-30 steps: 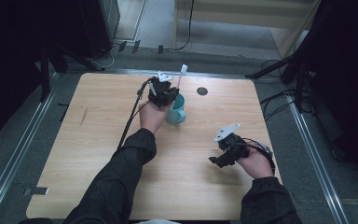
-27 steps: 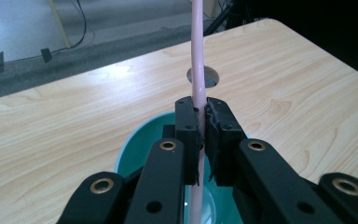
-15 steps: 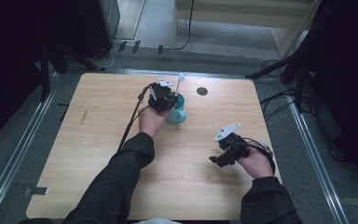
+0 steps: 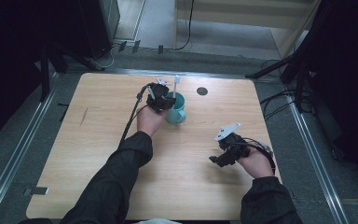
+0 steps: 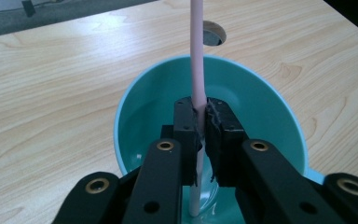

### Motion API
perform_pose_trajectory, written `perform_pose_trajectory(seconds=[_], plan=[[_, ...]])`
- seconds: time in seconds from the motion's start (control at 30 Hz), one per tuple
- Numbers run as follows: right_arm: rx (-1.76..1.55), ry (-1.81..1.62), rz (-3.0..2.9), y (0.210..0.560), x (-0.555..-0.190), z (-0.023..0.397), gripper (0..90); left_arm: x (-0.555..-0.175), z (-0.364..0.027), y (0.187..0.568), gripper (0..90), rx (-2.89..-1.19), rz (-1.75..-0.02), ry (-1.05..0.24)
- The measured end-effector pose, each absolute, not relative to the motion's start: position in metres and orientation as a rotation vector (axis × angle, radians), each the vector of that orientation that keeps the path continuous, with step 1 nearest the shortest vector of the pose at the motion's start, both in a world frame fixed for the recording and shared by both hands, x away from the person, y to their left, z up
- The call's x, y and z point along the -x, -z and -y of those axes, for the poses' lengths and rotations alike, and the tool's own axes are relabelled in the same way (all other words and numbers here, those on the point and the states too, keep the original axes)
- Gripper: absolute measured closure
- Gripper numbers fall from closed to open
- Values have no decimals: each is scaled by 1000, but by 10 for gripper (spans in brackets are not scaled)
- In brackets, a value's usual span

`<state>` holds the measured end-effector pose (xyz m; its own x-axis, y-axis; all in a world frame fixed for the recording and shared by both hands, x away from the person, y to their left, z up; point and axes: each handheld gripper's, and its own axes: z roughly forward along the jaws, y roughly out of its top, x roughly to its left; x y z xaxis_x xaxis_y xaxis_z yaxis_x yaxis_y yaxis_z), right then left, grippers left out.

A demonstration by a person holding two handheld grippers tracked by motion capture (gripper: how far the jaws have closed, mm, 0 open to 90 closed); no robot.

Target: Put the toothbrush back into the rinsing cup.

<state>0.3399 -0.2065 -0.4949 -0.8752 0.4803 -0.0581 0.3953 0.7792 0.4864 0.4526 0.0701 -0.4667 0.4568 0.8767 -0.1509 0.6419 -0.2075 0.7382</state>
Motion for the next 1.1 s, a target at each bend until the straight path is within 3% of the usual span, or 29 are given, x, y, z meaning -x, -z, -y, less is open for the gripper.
perform_pose_trajectory(seconds=[0.43, 0.67, 1.1], plan=[[-701, -709, -2781, 494, -340, 207, 221, -444, -69, 440, 640, -1999, -1205, -385], [-694, -705, -2789, 495, -340, 207, 221, -438, -76, 419, 532, -2025, -1187, -316], [-709, -731, -2785, 495, -340, 207, 221, -424, -97, 401, 480, -2119, -1131, -234]])
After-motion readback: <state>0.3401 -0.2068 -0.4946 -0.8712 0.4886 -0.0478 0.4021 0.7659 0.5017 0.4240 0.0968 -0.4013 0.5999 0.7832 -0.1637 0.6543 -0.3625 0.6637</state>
